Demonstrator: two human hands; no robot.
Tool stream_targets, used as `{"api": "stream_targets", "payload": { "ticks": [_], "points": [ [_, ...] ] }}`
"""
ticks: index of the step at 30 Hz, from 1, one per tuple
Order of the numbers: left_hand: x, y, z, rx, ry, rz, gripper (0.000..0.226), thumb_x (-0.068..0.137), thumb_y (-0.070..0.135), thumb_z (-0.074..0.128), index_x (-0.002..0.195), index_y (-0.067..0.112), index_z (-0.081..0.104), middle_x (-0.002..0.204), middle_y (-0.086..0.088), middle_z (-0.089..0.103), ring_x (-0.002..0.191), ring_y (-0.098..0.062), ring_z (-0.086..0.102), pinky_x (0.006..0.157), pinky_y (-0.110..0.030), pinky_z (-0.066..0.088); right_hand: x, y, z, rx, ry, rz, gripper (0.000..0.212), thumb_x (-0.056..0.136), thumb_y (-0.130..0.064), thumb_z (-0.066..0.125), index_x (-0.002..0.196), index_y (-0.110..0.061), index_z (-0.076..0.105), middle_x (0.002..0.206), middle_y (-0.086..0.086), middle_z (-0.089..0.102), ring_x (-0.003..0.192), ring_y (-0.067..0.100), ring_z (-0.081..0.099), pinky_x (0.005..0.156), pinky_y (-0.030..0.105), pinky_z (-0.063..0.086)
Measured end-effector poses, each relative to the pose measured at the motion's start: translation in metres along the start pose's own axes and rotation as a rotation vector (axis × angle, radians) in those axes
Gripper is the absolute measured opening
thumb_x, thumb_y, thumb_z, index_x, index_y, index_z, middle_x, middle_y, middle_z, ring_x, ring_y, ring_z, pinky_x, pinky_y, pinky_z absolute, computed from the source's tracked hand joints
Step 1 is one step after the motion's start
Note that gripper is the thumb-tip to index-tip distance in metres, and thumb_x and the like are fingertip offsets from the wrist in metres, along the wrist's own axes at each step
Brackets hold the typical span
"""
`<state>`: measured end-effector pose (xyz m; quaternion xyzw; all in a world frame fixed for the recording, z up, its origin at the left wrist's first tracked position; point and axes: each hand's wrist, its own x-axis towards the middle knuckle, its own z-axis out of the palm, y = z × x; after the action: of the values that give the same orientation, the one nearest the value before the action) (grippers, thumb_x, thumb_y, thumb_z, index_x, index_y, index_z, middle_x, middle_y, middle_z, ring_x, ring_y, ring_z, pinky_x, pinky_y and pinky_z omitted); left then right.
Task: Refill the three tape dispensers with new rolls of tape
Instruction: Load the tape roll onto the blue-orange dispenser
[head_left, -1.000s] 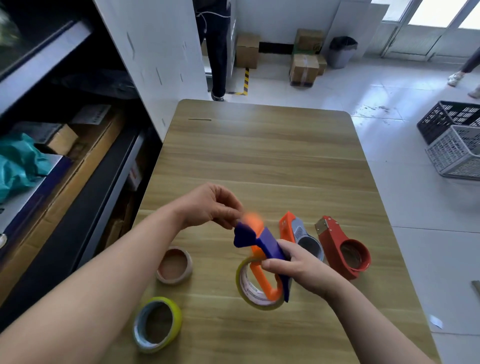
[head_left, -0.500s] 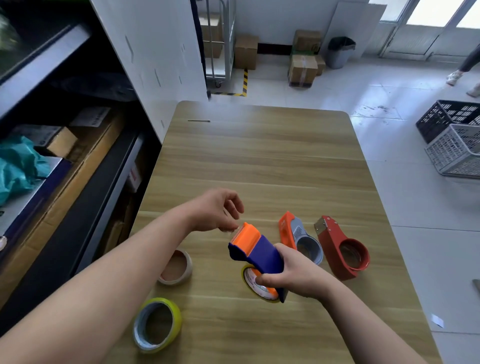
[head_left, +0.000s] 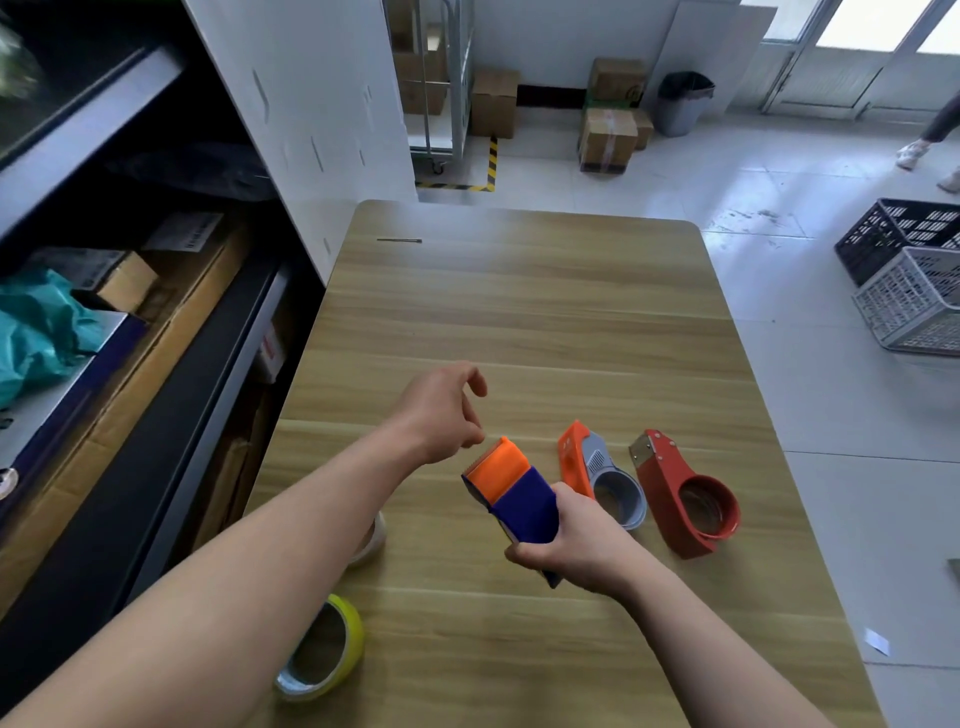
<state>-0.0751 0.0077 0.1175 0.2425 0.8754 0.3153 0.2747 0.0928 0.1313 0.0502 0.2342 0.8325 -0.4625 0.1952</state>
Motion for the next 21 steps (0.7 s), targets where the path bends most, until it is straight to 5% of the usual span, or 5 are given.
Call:
{"api": "stream_targets", "payload": {
  "ticks": [8, 13, 21],
  "points": [
    [-0.001, 0.004, 0.004, 0.048, 0.145, 0.079, 0.029, 0.075, 0.001, 0.072, 0.088, 0.018, 0.052, 0.07, 0.005, 0.067, 0.067, -0.012, 0.065, 0.065, -0.035, 0.057, 0.006, 0.002, 0.005, -0.032, 0.072, -0.003, 0.05, 0.06, -0.046, 0.077, 0.095, -0.025, 0.047, 0.081, -0.003, 0.066, 0.064, 0.012, 0.067, 0.057, 0.025, 0.056],
    [-0.002, 0.007, 0.002, 0.044, 0.216, 0.096, 0.023, 0.077, -0.001, 0.067, 0.084, 0.014, 0.051, 0.071, 0.001, 0.067, 0.07, -0.015, 0.065, 0.065, -0.034, 0.054, 0.006, 0.008, 0.001, -0.102, 0.093, 0.044, 0.048, 0.061, -0.047, 0.074, 0.093, -0.025, 0.046, 0.076, -0.003, 0.067, 0.063, 0.014, 0.069, 0.062, 0.032, 0.057],
    [-0.005, 0.021, -0.008, 0.066, 0.204, 0.147, 0.02, 0.078, -0.002, 0.066, 0.085, 0.011, 0.052, 0.073, 0.002, 0.066, 0.074, -0.018, 0.066, 0.066, -0.033, 0.053, 0.003, 0.017, 0.004, -0.105, 0.121, 0.086, 0.051, 0.064, -0.048, 0.076, 0.097, -0.025, 0.045, 0.077, -0.004, 0.067, 0.062, 0.01, 0.067, 0.058, 0.025, 0.054]
  ]
}}
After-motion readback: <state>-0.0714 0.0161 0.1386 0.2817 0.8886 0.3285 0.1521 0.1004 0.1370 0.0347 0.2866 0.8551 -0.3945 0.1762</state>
